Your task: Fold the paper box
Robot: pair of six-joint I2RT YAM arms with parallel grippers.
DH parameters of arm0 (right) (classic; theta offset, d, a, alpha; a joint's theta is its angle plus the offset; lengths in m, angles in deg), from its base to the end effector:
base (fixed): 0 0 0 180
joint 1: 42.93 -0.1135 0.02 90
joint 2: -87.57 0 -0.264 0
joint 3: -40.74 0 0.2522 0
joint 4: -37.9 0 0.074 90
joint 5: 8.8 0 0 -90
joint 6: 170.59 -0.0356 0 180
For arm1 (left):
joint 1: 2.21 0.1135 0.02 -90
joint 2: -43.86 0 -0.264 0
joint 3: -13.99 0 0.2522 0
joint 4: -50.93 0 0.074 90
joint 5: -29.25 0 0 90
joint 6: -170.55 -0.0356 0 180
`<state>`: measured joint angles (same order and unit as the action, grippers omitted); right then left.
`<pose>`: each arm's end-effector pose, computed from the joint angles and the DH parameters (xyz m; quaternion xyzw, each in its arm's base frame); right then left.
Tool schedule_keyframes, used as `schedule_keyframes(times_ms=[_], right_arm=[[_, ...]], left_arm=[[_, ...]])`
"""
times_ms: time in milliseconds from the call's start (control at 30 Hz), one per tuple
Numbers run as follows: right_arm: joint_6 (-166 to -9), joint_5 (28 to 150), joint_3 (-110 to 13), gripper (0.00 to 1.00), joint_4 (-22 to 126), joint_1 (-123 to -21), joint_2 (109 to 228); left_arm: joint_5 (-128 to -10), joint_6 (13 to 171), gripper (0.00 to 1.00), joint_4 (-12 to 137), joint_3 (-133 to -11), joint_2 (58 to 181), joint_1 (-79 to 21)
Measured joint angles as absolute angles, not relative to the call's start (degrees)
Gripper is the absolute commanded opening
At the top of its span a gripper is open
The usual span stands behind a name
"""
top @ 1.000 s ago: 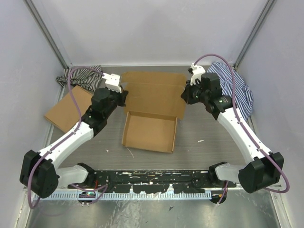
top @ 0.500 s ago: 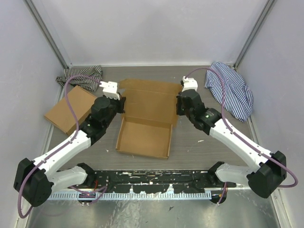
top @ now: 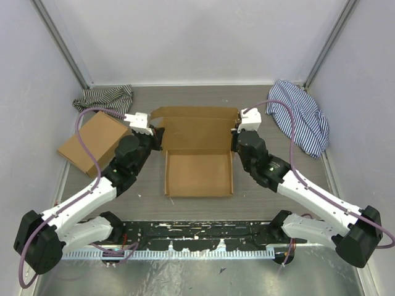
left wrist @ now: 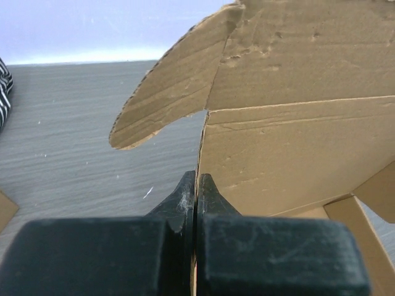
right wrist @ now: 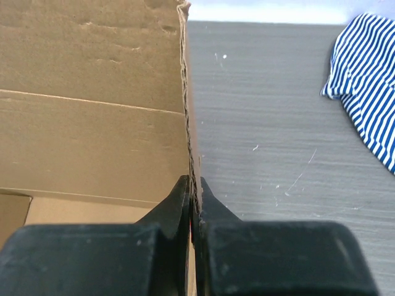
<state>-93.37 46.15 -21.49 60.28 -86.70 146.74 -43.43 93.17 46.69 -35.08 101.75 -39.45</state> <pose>0.1830 0.1470 0.3195 -0.0400 0.7961 0.0450 0.6021 0.1947 -0.1347 0.2898 0.0551 0.7315 -0.1823 0.6547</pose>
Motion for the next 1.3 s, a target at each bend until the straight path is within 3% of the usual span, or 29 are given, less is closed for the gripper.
schedule_keyframes(times_ms=[467, 867, 1300], right_arm=[[-92.7, 39.4, -6.8, 0.02, 41.6, -88.3, 142.0], [-96.2, 32.7, -4.2, 0.03, 42.5, -94.4, 138.7], [-100.2, 16.8, -5.4, 0.05, 46.7, -105.8, 142.1]], left_arm=[[-41.7, 94.8, 0.1, 39.3, -33.9, 105.0, -42.7], [-38.0, 98.8, 0.11, 41.6, -29.2, 100.7, -47.1], [-32.4, 104.2, 0.1, 47.9, -28.0, 96.6, -51.4]])
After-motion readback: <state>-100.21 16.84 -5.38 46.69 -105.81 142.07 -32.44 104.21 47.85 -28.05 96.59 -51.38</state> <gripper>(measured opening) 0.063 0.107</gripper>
